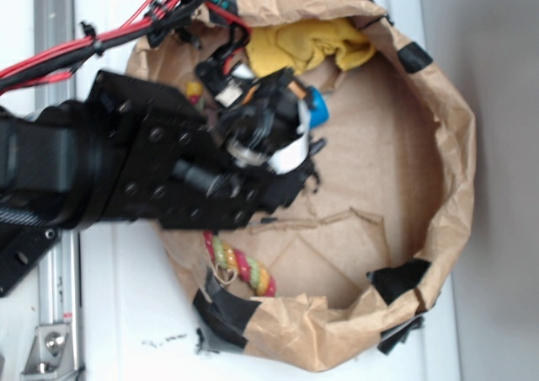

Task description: Grab the yellow cloth.

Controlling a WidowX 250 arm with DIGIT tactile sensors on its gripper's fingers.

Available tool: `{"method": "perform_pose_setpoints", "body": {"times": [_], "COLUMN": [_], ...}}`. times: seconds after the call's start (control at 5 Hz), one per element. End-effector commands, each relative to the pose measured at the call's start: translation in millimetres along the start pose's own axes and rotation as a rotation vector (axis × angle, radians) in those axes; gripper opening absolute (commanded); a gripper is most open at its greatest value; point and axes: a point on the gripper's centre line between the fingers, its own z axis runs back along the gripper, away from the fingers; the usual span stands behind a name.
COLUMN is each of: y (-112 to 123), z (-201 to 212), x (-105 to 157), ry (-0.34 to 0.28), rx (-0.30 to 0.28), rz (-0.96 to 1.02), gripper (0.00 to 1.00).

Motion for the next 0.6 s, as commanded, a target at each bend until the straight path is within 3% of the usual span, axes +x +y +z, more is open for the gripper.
{"method": "perform_pose_setpoints", "body": {"times": [0.0,0.2,0.4], "y": [37,47,59], "z": [-26,-36,-52], "x": [22,34,41], "ry": [0.036,0.069,0.148], "rx": [0.107,0.105,0.048], "rz": [0.099,0.14,0.177], "gripper": [1.0,1.0,1.0]}}
